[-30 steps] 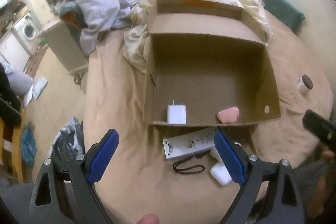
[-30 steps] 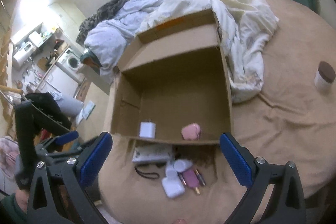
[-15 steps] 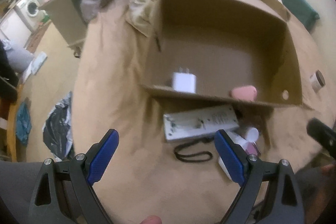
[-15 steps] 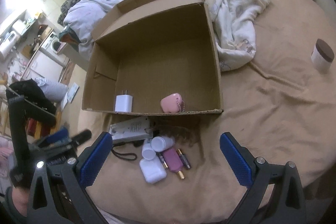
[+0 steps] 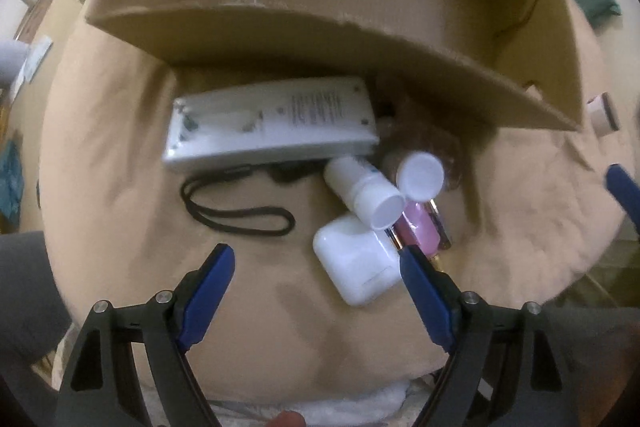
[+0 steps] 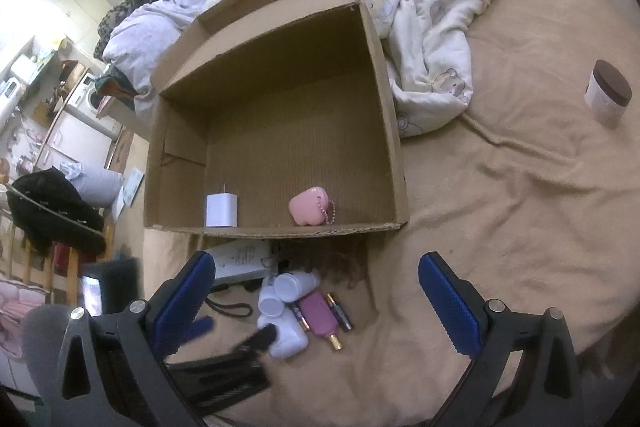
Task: Organize rigid objects
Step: 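Grasp the white earbud case with the left gripper while the right grasps a white pill bottle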
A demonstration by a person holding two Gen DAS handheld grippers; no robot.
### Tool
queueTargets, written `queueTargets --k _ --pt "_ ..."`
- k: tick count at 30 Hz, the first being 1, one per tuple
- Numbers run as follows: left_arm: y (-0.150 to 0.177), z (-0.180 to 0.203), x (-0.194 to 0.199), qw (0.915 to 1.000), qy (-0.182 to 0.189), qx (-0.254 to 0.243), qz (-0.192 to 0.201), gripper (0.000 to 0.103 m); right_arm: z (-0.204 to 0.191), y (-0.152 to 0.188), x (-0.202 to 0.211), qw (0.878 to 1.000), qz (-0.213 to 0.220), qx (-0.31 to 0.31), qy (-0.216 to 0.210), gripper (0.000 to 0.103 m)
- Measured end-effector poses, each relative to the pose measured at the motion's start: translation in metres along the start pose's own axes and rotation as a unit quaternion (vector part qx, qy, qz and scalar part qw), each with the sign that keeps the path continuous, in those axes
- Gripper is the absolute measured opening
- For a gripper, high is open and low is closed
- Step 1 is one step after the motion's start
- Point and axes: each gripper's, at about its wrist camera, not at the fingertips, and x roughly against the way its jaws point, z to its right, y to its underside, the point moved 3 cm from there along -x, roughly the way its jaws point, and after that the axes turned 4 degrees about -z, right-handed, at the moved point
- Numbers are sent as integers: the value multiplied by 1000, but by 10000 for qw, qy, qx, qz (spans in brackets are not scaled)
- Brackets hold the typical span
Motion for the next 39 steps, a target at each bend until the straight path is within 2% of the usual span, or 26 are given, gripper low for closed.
queueTargets --k 6,10,13,15,17,23,24,26,27,29,32,35,39 --pt "-4 9 -22 9995 -125 121 -256 83 6 -2 4 9999 -13 -75 -153 103" --pt "-3 10 -27 9995 -176 91 -259 83 7 -3 7 9997 15 -110 -222 103" --pt "3 6 -25 9992 -248 48 -299 71 6 -3 8 9996 12 -124 -262 103" --pt "5 2 -24 9991 -252 18 -352 59 6 -2 9 9995 7 -118 -287 103" --pt "5 -4 -21 9991 -260 38 -333 53 4 -2 9 9995 7 -108 -313 103" --pt "3 6 -17 9972 -598 -431 -127 52 -2 -2 5 9997 -46 17 -255 103" --pt "1 9 -19 9971 -565 -493 -119 51 -2 -2 4 9997 -72 26 -231 103" --pt "-2 26 -25 9963 -547 -644 -160 40 -1 -1 2 9998 -113 33 -180 103" --pt "-3 27 -24 9961 -536 -682 -175 40 0 -1 1 9998 -129 30 -149 103" --pt "-5 26 -18 9973 -271 -640 -229 40 3 0 -1 9998 -155 11 -112 103" --pt "-5 17 1 9976 -132 -620 -270 40 5 2 -4 9997 -227 -22 -116 103" --pt "-6 6 32 9970 -152 -762 -15 40 5 4 -10 9988 -390 -96 -295 103" --pt "-14 -13 73 9959 -197 -804 355 40 1 8 -19 9977 -589 -99 -330 103"
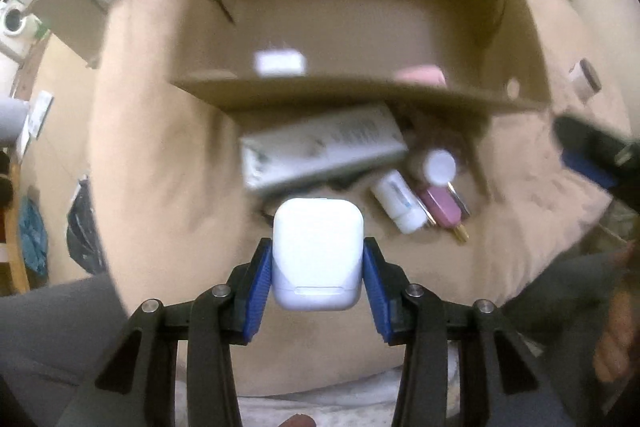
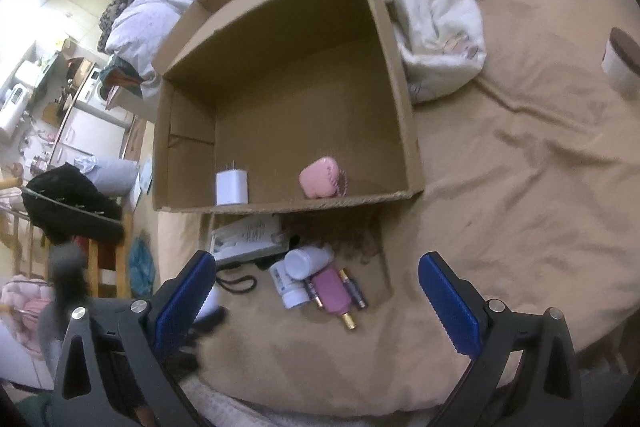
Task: Organize rigid objects
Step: 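Grasp the white earbud case with the left gripper while the right grasps a white pill bottle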
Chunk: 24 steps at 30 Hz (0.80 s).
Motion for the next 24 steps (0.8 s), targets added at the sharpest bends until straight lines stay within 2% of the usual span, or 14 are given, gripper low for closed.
queueTargets --k 4,7,9,11,12,14,17,21,24 --pt "-2 -27 26 9997 -40 43 247 40 -5 5 -11 9997 -212 67 -59 103" --pt "0 -56 30 9989 -73 111 450 40 -9 11 -23 9972 -544 -20 -517 100" --pt "-2 -66 28 9990 105 158 417 40 -13 14 -34 9938 -805 -32 -762 77" --pt "-3 -73 18 9989 208 187 384 40 -17 16 -43 9922 -964 13 -789 68" --pt "-4 -76 15 9987 200 244 397 40 -19 17 -47 9915 -1035 48 -790 59" --pt "-5 -80 11 9981 256 399 399 40 -25 18 -55 9902 -1173 150 -748 49" --pt "-5 -86 11 9964 385 606 439 40 -35 21 -70 9882 -1371 283 -620 47" --pt "-8 -82 19 9966 237 484 617 40 -42 19 -90 9880 -1470 409 -242 47" --pt "-6 -81 19 9968 243 454 605 40 -49 19 -105 9857 -1583 580 -47 47"
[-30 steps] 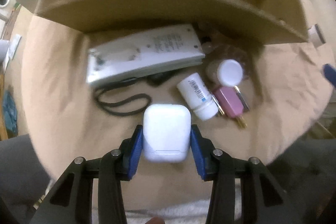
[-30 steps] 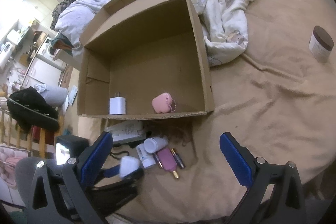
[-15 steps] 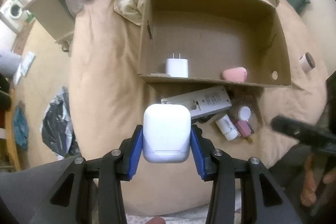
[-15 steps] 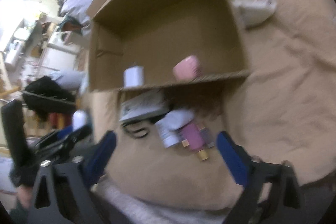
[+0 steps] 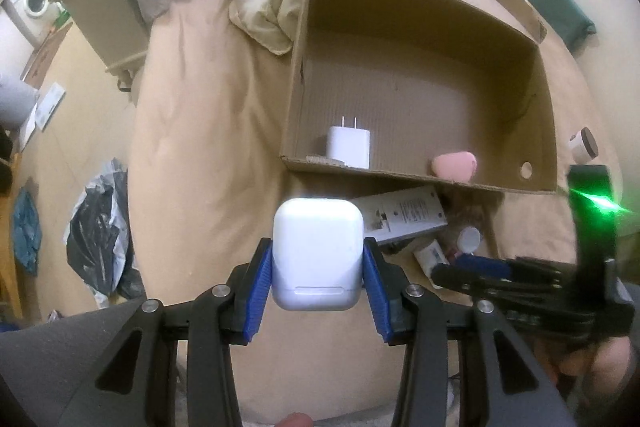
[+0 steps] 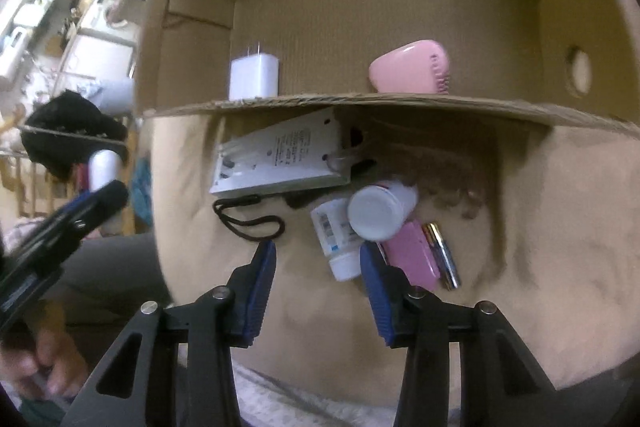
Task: Organize rigid objects
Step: 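Grasp the white earbud case with the left gripper while the right grasps a white pill bottle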
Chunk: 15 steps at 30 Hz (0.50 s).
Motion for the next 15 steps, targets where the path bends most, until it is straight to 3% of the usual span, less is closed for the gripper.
queueTargets --k 4,8,10,12,15 --pt "1 -3 -1 10000 22 61 -48 40 -4 -2 -18 9995 -144 152 239 47" --pt "-1 -2 -2 10000 18 57 -35 40 -5 -1 -35 9983 -317 236 427 38" --pt "-1 0 -3 10000 -16 26 -22 40 -6 -1 -37 9979 -294 292 505 37" --pt "-1 1 -4 10000 -63 -7 -13 40 -9 0 -38 9970 -240 349 651 29" --pt "-1 1 -6 9999 -164 -34 -19 40 -11 6 -36 9968 -179 375 688 29"
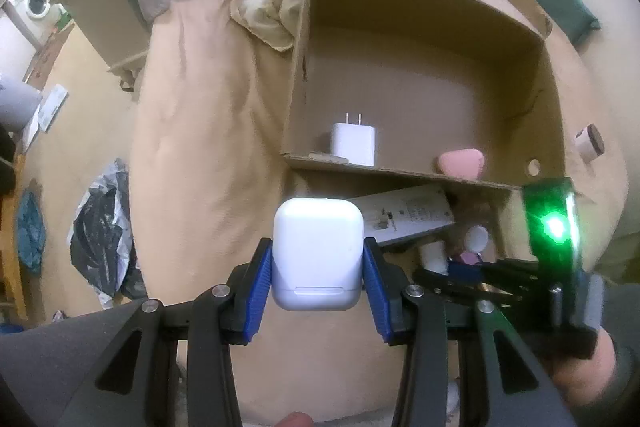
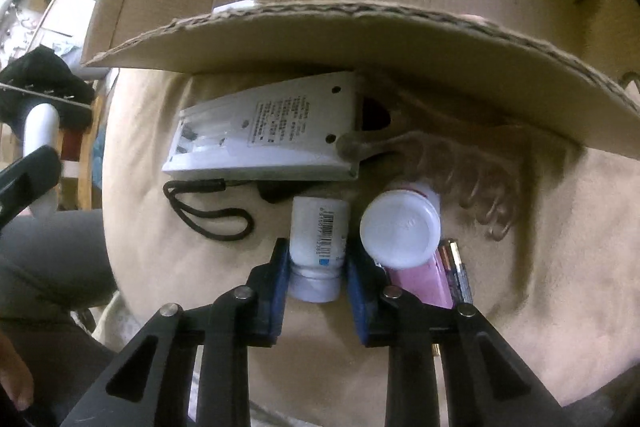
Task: Organize rigid objects
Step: 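Grasp the white earbud case with the left gripper while the right grasps a white pill bottle, then lower the earbud case and pill bottle into the box and open both grippers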
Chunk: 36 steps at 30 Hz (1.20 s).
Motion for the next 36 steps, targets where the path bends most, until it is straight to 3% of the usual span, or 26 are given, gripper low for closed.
queueTargets --k 14,22,28,36 --pt "5 3 -6 9986 -433 -291 94 40 13 29 37 9990 200 -168 -360 29" --pt "5 6 0 9989 -307 -322 128 40 13 42 82 9964 552 -103 -639 29" --pt "-3 10 21 9987 -224 -330 332 40 22 32 130 9908 1108 -174 -754 29" --pt "-36 19 45 9972 -200 -442 566 40 31 -3 176 9838 1672 -227 -600 29"
